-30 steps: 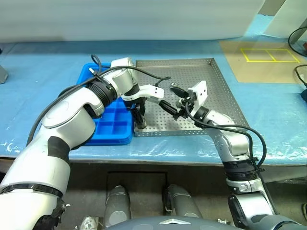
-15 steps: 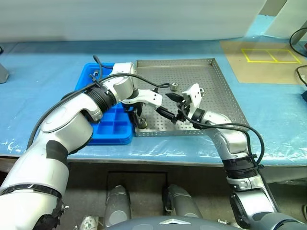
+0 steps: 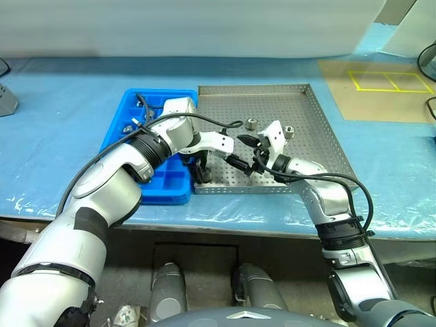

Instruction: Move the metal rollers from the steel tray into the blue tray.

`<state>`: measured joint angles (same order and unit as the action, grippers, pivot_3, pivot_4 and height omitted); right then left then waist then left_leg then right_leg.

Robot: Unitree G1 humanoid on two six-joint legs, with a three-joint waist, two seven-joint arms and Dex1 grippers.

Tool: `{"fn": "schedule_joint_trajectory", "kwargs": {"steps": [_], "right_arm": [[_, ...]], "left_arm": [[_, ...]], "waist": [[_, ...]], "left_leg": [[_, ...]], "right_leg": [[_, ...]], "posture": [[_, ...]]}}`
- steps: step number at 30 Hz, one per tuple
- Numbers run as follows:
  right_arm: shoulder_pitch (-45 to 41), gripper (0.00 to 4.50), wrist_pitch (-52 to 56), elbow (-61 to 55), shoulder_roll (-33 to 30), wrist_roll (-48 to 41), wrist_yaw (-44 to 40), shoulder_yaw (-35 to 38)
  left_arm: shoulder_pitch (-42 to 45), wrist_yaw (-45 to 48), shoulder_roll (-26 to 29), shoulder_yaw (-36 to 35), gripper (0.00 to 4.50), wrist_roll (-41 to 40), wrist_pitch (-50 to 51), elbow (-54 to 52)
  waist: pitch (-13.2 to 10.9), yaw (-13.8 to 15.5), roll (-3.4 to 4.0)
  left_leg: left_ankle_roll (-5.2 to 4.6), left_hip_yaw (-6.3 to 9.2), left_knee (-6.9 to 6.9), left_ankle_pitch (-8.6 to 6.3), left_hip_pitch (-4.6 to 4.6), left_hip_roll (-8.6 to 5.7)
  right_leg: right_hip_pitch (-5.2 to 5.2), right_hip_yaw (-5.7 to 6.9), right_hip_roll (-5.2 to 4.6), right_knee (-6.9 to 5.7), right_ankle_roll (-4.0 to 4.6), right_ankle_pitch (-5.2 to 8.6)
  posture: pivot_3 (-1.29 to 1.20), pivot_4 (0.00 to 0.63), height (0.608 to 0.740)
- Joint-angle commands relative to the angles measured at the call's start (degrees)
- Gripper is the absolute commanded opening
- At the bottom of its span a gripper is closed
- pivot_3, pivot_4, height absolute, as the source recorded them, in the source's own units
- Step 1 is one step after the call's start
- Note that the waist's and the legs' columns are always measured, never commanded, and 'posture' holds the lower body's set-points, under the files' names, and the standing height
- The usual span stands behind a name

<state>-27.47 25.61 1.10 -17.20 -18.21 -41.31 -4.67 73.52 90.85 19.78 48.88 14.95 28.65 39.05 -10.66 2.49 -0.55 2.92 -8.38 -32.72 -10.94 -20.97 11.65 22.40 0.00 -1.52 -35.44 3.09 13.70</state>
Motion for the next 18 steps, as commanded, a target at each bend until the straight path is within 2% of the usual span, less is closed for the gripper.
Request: {"fn": "schedule_joint_trajectory", "kwargs": {"steps": [1,3,5,9,15,18], "right_arm": [[-2.0,4.5,-1.6,-5.9,1.3,-2.5,-0.7,0.6],[-1.7,4.5,-1.3,-6.3,1.0,-2.6,-0.5,0.8],[-1.6,4.5,-1.0,-6.6,0.8,-2.8,-0.4,1.1],[-1.5,4.5,-0.9,-6.9,0.4,-2.7,-0.2,1.4],[-1.7,4.5,-1.4,-6.2,0.7,-2.6,0.4,1.7],[-1.5,4.5,-1.7,-6.0,1.1,-2.4,0.5,1.5]], "left_arm": [[-2.3,-1.0,-2.6,0.3,2.99,1.9,-2.1,-0.2],[-3.1,-2.8,-3.3,-0.6,2.99,2.6,-3.5,0.6],[-3.8,-3.7,-3.5,-1.3,3.33,3.3,-6.0,1.2],[-4.3,-5.3,-4.6,-3.1,4.49,4.1,-7.3,2.8],[-4.5,-11.8,-6.7,-5.9,4.49,6.1,-10.1,6.5],[-4.3,-12.2,-6.8,-6.6,4.49,6.8,-11.1,7.9]], "waist": [[0.0,0.0,0.0],[0.0,0.0,0.0],[0.0,0.0,0.0],[0.0,0.1,0.02],[0.0,0.2,0.02],[0.0,0.1,0.02]], "left_leg": [[0.0,0.0,0.01,0.0,0.0,0.0],[0.0,0.0,0.01,0.0,0.0,0.0],[-0.01,0.0,0.0,0.0,0.0,-0.02],[-0.03,-0.01,0.0,0.02,0.15,-0.04],[-0.3,-0.05,0.01,0.18,0.31,-0.42],[-0.41,-0.05,0.0,0.18,0.14,-0.52]], "right_leg": [[0.0,0.0,0.0,0.0,0.0,0.0],[0.0,0.0,0.0,0.01,0.0,0.0],[-0.02,0.0,-0.03,0.01,0.0,0.0],[-0.13,0.01,-0.1,0.0,0.06,0.04],[-0.17,0.11,-0.64,0.03,0.2,0.12],[-0.07,0.11,-0.71,0.06,0.15,0.09]], "posture": [[-0.15,0.15,0.74],[-0.15,0.15,0.74],[-0.16,0.15,0.74],[-0.16,0.15,0.74],[-0.18,0.15,0.74],[-0.18,0.15,0.74]]}}
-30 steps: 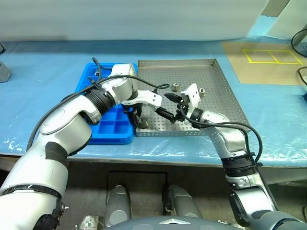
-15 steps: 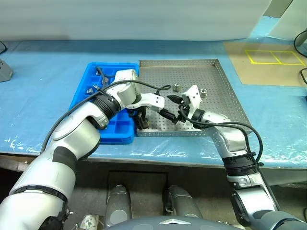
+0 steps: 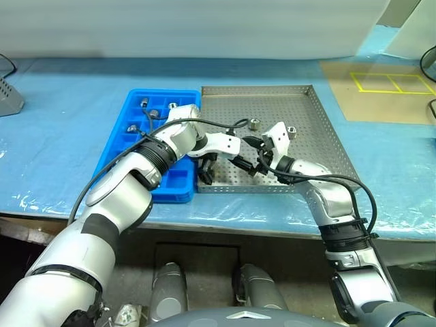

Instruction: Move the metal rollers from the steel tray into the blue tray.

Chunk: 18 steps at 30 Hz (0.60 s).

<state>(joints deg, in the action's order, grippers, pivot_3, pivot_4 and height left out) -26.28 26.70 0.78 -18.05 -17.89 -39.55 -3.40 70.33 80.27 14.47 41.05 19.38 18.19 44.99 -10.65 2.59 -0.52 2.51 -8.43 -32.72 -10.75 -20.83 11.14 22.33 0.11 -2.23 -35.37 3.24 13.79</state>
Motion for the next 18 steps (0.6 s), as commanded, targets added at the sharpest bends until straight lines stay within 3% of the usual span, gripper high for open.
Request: {"fn": "schedule_joint_trajectory", "kwargs": {"steps": [1,13,18], "right_arm": [[-2.7,4.5,-2.9,-5.6,2.1,-2.7,-1.2,0.2],[-3.0,4.5,-3.7,-4.9,3.4,-2.1,-1.5,0.1],[-2.3,4.5,-4.2,-5.4,3.8,-2.2,-0.4,1.8]], "left_arm": [[-1.0,-1.1,-1.5,1.4,4.49,2.7,-0.6,2.2],[-2.9,-0.8,0.1,-0.5,4.49,3.8,0.8,-1.5],[-6.8,-4.1,5.1,-8.7,4.49,0.1,4.5,-10.2]], "waist": [[0.0,-0.1,0.0],[0.0,-0.1,0.0],[0.0,-0.6,0.01]], "left_leg": [[-0.03,0.0,0.0,0.0,-0.07,0.0],[-0.15,0.0,0.21,0.0,-0.24,0.0],[-0.12,-0.01,0.3,-0.01,-0.23,0.01]], "right_leg": [[0.04,0.0,0.0,0.01,-0.01,-0.01],[0.31,0.08,-0.01,0.02,-0.22,-0.13],[0.36,0.08,-0.01,0.03,-0.22,-0.13]], "posture": [[-0.18,0.15,0.74],[-0.17,0.15,0.74],[-0.2,0.15,0.74]]}}
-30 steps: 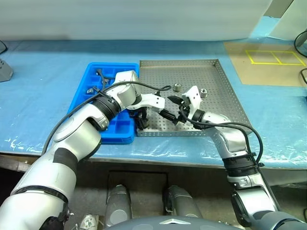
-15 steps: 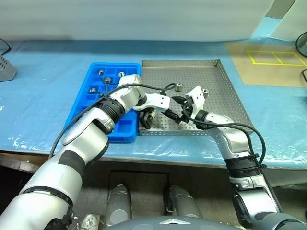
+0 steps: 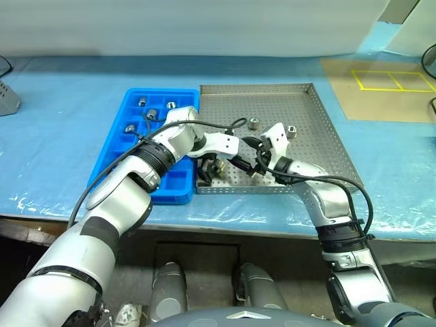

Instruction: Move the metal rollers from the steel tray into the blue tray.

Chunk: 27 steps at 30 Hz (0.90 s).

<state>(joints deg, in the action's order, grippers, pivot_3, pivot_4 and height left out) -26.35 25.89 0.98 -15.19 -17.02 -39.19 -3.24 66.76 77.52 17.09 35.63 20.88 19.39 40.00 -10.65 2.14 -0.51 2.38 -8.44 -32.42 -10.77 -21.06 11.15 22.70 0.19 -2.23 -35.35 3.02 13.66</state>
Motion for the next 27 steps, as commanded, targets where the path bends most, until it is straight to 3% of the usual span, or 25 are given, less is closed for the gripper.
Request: {"fn": "schedule_joint_trajectory", "kwargs": {"steps": [1,6,9,13,27], "right_arm": [[-2.1,4.5,-3.5,-5.7,0.9,-3.1,-0.6,2.1],[-1.8,4.5,-3.1,-6.9,-0.6,-4.4,0.5,5.1],[-1.7,4.5,-3.0,-7.2,-1.2,-4.6,0.9,5.4],[-1.5,4.5,-3.0,-7.7,-1.3,-4.6,1.3,5.4],[-0.4,4.5,-2.6,-8.7,-1.3,-5.3,1.8,5.4]], "left_arm": [[-4.4,-1.2,3.4,-4.2,4.49,-1.9,4.8,-7.2],[-15.3,0.2,11.1,-6.7,4.49,-4.3,6.3,-20.7],[-18.3,0.1,12.9,-6.6,4.49,-5.0,8.0,-24.6],[-18.3,-1.2,12.6,-6.9,4.49,-5.9,9.5,-25.5],[-14.2,-5.7,9.4,-10.0,4.49,-9.3,7.0,-19.1]], "waist": [[0.0,-0.1,0.01],[0.0,-0.8,0.02],[0.0,-2.0,0.02],[0.0,-3.1,0.14],[0.0,-2.7,0.14]], "left_leg": [[0.01,-0.01,0.03,0.0,0.01,0.02],[0.01,-0.07,0.08,0.01,-0.03,0.11],[0.12,-0.14,0.18,0.01,-0.02,0.24],[0.39,-0.14,0.37,0.14,0.1,0.31],[0.53,-0.11,0.23,0.23,0.03,0.39]], "right_leg": [[0.03,-0.01,0.01,0.0,0.02,0.01],[0.14,0.0,0.01,0.0,0.01,0.01],[0.13,-0.04,0.1,-0.01,0.07,0.04],[0.13,-0.05,0.34,-0.05,0.32,0.19],[0.14,-0.12,0.48,-0.04,0.48,0.27]], "posture": [[-0.2,0.15,0.74],[-0.22,0.15,0.74],[-0.22,0.15,0.74],[-0.24,0.15,0.74],[-0.25,0.15,0.74]]}}
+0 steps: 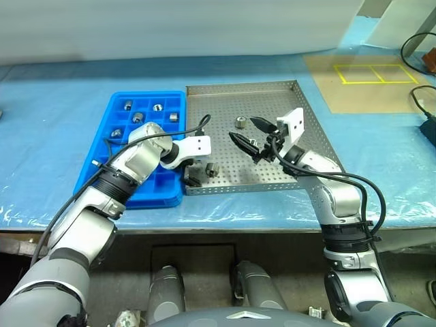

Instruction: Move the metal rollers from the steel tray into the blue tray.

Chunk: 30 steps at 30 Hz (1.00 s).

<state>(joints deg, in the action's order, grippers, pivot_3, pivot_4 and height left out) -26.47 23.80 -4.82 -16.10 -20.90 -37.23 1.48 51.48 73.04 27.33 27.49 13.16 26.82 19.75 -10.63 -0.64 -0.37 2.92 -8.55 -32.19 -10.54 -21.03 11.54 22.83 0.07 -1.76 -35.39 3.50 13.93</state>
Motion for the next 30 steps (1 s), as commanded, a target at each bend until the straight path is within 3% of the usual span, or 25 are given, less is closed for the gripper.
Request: {"fn": "schedule_joint_trajectory", "kwargs": {"steps": [1,17,30], "right_arm": [[-0.1,4.5,-0.4,-3.0,-0.5,-1.7,-0.2,0.8],[1.7,4.5,0.1,-4.7,-2.8,-2.3,0.6,1.0],[2.1,4.5,-0.3,-4.6,-2.7,-2.0,1.5,0.3]], "left_arm": [[1.7,-1.7,-1.5,-2.5,4.49,-2.2,-0.3,2.0],[4.4,-5.1,-6.7,-3.4,4.49,-4.6,-2.3,8.7],[4.8,-0.9,-3.0,-1.5,4.49,-2.8,-4.0,9.5]], "waist": [[0.0,0.1,0.0],[0.0,0.4,0.0],[0.0,-0.2,0.0]], "left_leg": [[0.0,0.0,-0.01,0.0,0.0,-0.02],[-0.1,0.04,0.0,-0.03,-0.1,-0.05],[-0.09,0.04,0.0,-0.03,-0.11,-0.04]], "right_leg": [[0.0,0.0,-0.01,0.0,-0.01,-0.01],[0.03,0.01,-0.01,0.16,-0.29,-0.18],[0.03,-0.03,0.01,0.18,-0.29,-0.19]], "posture": [[-0.25,0.15,0.74],[-0.3,0.15,0.74],[-0.29,0.15,0.74]]}}
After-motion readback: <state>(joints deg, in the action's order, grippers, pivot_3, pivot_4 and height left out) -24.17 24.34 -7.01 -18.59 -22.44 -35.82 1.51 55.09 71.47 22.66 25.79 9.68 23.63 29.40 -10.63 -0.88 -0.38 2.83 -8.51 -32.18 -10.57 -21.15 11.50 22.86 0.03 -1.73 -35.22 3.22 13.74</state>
